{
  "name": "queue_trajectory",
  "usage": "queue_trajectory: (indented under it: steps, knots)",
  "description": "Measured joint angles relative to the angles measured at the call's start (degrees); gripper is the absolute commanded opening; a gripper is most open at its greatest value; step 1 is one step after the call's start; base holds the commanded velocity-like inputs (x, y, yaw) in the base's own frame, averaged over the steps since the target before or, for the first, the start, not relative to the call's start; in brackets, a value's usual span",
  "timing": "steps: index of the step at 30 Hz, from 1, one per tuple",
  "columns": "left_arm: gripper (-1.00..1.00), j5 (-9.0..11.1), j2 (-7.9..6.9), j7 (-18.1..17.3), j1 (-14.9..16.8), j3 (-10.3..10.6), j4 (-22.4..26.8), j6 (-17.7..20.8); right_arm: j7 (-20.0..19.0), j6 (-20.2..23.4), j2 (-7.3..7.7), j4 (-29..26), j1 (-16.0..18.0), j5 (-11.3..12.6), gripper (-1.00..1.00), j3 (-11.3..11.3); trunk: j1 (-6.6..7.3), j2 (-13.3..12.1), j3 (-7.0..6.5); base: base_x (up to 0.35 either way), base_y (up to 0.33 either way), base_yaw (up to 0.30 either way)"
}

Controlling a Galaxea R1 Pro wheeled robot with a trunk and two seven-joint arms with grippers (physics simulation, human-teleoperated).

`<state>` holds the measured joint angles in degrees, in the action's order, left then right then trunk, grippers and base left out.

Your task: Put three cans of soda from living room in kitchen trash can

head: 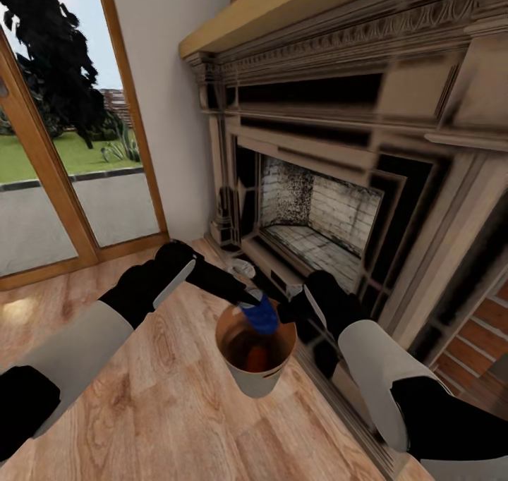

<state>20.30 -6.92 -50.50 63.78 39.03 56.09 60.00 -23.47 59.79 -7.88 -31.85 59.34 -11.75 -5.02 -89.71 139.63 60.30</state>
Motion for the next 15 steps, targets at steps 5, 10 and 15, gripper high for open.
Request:
queue_trajectory:
  steps: [5, 10, 15]
  knots:
    - [-1.00, -0.09, 2.65, 7.80, -0.68, 3.41, -0.01, 0.00, 0.04, -0.06, -0.11, -0.04, 0.20, -0.43, -1.00, -0.03, 0.00, 0.00, 0.00, 0.000, 0.000, 0.000]
    - [-1.00, -0.15, 3.71, 10.93, -0.75, 5.27, 0.05, 0.00, 0.00, -0.03, -0.11, -0.05, 0.23, -0.31, -1.00, 0.01, 0.00, 0.00, 0.00, 0.000, 0.000, 0.000]
    - [-1.00, -0.16, 3.87, 13.09, -0.76, 7.07, 0.13, 0.00, 0.04, -0.06, 0.04, -0.04, 0.23, -0.55, -1.00, 0.09, 0.00, 0.00, 0.00, 0.000, 0.000, 0.000]
